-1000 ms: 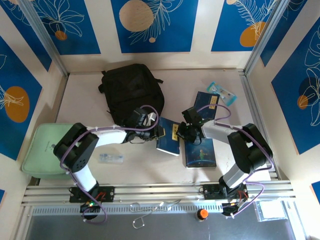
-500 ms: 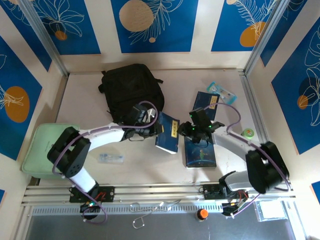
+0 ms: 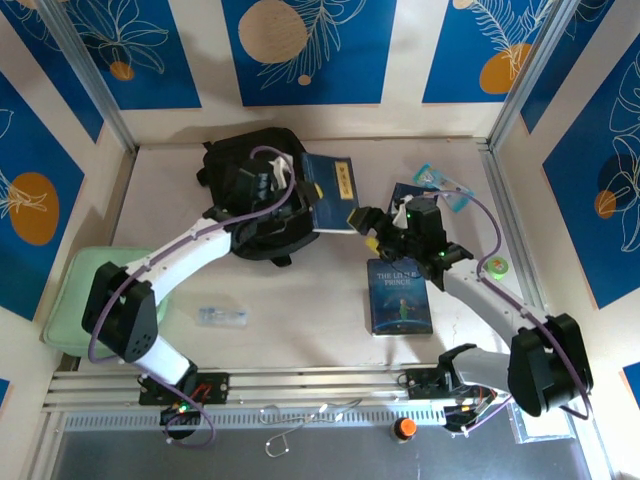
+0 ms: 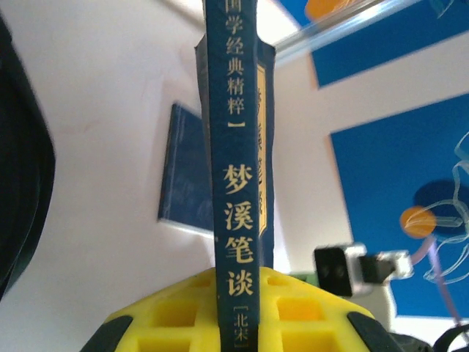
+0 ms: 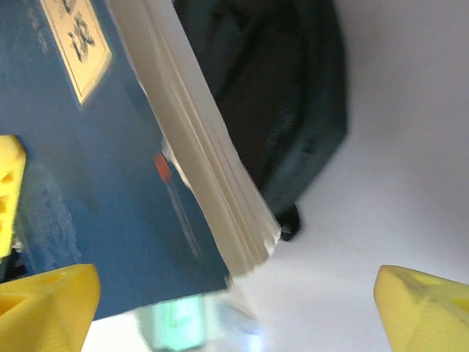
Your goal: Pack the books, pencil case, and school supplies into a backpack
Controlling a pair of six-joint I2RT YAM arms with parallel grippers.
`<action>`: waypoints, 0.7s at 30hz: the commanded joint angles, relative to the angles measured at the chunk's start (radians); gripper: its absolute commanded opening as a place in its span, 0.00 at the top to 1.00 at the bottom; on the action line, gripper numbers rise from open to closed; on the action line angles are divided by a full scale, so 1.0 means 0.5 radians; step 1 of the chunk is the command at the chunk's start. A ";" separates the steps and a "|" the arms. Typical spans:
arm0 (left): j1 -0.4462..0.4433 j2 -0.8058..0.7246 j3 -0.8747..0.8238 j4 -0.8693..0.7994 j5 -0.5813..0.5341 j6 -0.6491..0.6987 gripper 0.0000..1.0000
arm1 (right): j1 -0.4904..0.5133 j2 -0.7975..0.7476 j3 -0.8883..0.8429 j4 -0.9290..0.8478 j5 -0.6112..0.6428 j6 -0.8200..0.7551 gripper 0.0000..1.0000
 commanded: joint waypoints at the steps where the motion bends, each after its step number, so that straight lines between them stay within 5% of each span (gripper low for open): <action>1: -0.003 0.036 0.140 0.193 -0.073 -0.147 1.00 | -0.012 0.111 0.056 0.478 -0.174 0.331 0.00; 9: -0.006 0.047 0.007 0.660 -0.108 -0.556 1.00 | -0.015 0.419 0.155 1.053 -0.186 0.632 0.03; 21: -0.015 -0.027 -0.199 0.895 -0.351 -0.592 1.00 | 0.122 0.526 0.107 1.383 0.045 0.856 0.24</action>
